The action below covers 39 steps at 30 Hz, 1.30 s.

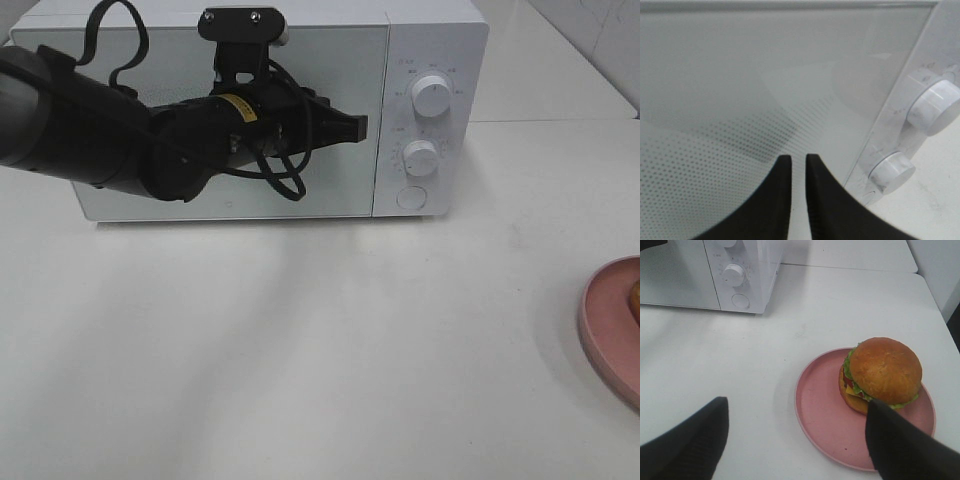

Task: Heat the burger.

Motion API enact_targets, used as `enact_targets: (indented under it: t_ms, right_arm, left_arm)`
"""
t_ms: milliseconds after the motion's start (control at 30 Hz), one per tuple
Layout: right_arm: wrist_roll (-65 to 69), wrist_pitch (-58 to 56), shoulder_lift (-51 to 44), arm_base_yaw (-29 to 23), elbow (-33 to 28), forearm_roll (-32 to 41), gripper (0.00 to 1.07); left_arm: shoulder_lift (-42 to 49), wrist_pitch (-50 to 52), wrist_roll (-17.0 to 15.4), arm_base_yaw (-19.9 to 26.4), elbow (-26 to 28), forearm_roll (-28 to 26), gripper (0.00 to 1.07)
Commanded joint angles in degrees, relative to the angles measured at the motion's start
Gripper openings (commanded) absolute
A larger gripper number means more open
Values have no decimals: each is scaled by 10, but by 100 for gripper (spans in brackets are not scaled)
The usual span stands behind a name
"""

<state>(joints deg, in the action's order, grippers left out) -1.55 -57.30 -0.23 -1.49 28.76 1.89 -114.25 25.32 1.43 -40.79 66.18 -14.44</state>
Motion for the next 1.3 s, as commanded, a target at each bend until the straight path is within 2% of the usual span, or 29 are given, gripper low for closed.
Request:
enact_targets:
  t_ms: [33, 67, 100, 133, 167, 200, 233, 267, 300, 333, 433, 600, 633, 667, 800, 867, 900, 933, 967, 1000, 1067, 1167, 1233, 1300]
  right_arm:
    - [-3, 3, -15, 4, -2, 2, 75]
    - [-3, 3, -15, 4, -2, 2, 75]
    - [-3, 3, -15, 4, -2, 2, 75]
    - [-3, 3, -15, 4, -2, 2, 75]
    - [-3, 3, -15, 4, -2, 2, 75]
    - [-3, 3, -15, 4, -2, 2, 75]
    - [-3, 3, -15, 4, -2, 2, 75]
    - [-3, 3, -15, 4, -2, 2, 75]
    - [-3, 3, -15, 4, -2, 2, 75]
    - [-3, 3, -15, 4, -2, 2, 75]
    - [-3, 3, -15, 4, -2, 2, 75]
    - [-3, 3, -15, 4, -2, 2, 75]
    - [-3, 3, -15, 4, -2, 2, 75]
    - [-3, 3, -15, 4, -2, 2, 75]
    - [-3, 3, -15, 4, -2, 2, 75]
    - [-3, 3, -15, 4, -2, 2, 75]
    - [-3, 3, -15, 4, -2, 2, 75]
    - [-3, 3, -15, 4, -2, 2, 75]
    - [-3, 3, -15, 4, -2, 2, 75]
    - [-3, 3, -15, 4, -2, 2, 75]
    - [-3, 3, -15, 4, -2, 2, 75]
    - [-3, 3, -15, 4, -2, 2, 75]
    - [-3, 3, -15, 4, -2, 2, 75]
    - [-3, 3, -15, 4, -2, 2, 75]
  left_arm:
    - [22, -56, -1, -18, 6, -7, 29]
    - [30, -99, -1, -27, 6, -5, 46]
    - [30, -99, -1, -27, 6, -5, 46]
    - [38, -136, -1, -36, 6, 3, 65]
    - [43, -159, -1, -42, 6, 5, 76]
    - [43, -159, -1, -42, 6, 5, 76]
    - [50, -206, -1, -53, 6, 11, 92]
    - [50, -206, -1, -53, 6, 11, 92]
    - [58, -258, -1, -61, 6, 15, 101]
    - [70, -319, -1, -68, 6, 15, 102]
    - [75, -351, -1, -69, 6, 15, 102]
    - [121, -516, -2, -72, 6, 15, 102]
    - [121, -516, -2, -72, 6, 15, 102]
    - [137, -566, -1, -72, 6, 17, 101]
    - [162, -641, -1, -72, 6, 22, 100]
    - [188, -717, -2, -72, 6, 27, 100]
    - [188, -717, -2, -72, 6, 27, 100]
    - [203, -755, -6, -72, 6, 40, 100]
    - [217, -785, -26, -65, 6, 58, 100]
    - [217, -785, -26, -65, 6, 58, 100]
    - [239, -830, -46, -41, 6, 73, 100]
    - [246, -841, -46, -30, 6, 74, 100]
    - [280, -878, -42, 28, 6, 73, 100]
    - [290, -884, -42, 45, 6, 73, 100]
